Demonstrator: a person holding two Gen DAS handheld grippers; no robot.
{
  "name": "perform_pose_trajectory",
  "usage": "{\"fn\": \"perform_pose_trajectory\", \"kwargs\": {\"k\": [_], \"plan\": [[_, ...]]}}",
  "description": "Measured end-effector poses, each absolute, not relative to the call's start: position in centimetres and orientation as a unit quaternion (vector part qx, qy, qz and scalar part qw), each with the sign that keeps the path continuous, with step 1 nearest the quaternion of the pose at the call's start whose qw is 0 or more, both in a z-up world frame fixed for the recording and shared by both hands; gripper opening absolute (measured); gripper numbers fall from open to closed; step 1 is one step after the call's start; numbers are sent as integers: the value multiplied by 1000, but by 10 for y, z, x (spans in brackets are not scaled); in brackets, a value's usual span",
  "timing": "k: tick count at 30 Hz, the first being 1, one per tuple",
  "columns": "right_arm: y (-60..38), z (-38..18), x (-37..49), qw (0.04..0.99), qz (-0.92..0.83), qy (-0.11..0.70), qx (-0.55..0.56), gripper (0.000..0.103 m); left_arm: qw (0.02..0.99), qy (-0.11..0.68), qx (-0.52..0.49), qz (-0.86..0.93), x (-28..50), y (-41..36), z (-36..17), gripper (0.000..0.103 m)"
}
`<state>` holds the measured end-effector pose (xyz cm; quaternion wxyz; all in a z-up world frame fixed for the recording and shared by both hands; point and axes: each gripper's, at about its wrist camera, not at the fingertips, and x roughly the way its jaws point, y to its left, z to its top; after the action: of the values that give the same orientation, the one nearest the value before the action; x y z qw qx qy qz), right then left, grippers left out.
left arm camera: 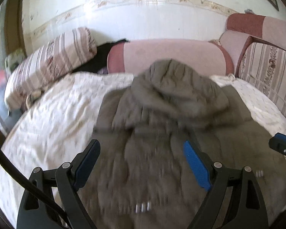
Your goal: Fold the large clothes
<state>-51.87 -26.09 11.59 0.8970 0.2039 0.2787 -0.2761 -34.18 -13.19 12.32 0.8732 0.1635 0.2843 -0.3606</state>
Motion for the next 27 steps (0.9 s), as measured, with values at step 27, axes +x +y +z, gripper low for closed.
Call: {"fn": "perform_pose_trajectory", "kwargs": {"k": [27], "plan": [[-173,21,-570,866,-268,369,204,45,867,369,195,-271,-397,-39,24,92]]}}
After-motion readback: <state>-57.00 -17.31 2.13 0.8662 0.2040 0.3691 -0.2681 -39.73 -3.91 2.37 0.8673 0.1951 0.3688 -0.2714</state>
